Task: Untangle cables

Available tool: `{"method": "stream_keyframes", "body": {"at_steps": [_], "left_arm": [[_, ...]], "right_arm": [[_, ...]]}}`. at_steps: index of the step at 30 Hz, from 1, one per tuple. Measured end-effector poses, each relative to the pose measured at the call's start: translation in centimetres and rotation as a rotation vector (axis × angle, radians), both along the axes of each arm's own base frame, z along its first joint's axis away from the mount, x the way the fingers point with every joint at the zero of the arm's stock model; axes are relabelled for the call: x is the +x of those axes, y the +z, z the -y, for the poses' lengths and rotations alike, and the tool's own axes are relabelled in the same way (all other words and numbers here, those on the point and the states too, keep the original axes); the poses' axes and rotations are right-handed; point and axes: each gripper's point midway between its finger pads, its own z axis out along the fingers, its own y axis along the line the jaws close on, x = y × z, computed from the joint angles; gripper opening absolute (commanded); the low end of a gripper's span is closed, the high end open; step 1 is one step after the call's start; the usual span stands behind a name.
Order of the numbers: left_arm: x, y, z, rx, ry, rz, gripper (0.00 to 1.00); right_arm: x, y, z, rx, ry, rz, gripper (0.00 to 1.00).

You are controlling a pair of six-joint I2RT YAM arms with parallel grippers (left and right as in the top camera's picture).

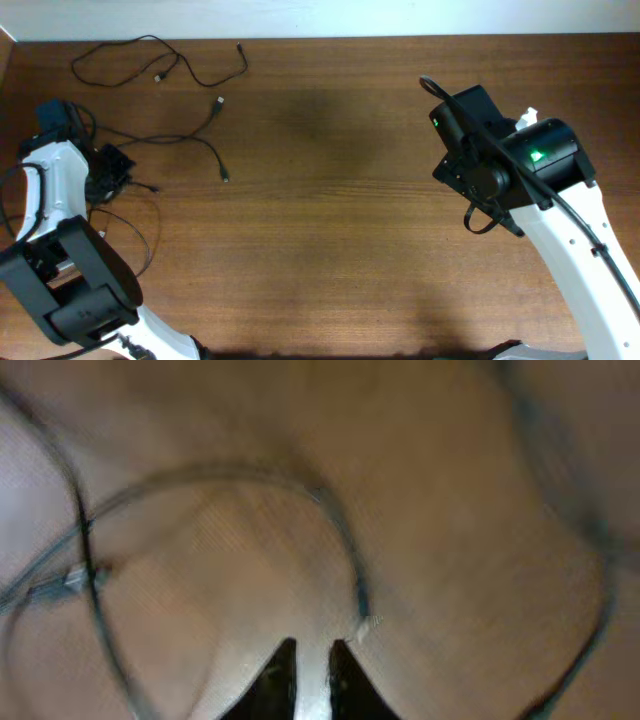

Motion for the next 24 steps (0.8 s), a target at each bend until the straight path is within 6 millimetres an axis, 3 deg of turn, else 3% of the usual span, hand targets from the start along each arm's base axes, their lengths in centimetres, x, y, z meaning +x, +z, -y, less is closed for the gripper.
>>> {"method": "stream_keyframes", "body": {"at_steps": [4,9,10,13,15,18,24], "left_arm": [[2.9,1.2,-1.9,0.088,0.007,0.122,0.41],[4.0,2.9,-5.8,0.296,0.059,0.161,0.45],[4.1,3.1,-6.6,0.338,0.063,0.157,0.40],[3.9,1.2,-7.7,0.383,0.054,0.097,0.19],[3.5,-1.2,-7.9,0.374,0.044,0.037,0.15],[2.6,-4.3,-7.8,0.349,0.032,-0.041,0.01],[0.4,-6.1,-6.7,0.287,0.004,-0.147,0.00]], "right_arm": [[0.0,0.0,0.0,0.000,0.000,0.000,0.98],[0.0,0.0,0.0,0.001,0.000,0.000,0.98],[0.0,0.0,0.0,0.000,-0.001,0.000,0.98],[0.0,0.0,0.0,0.000,0.000,0.000,0.98],[0.0,0.0,0.0,0.000,0.000,0.000,0.98],[0.0,0.0,0.0,0.000,0.000,0.000,0.98],[0.0,0.0,0.0,0.000,0.000,0.000,0.98]]}}
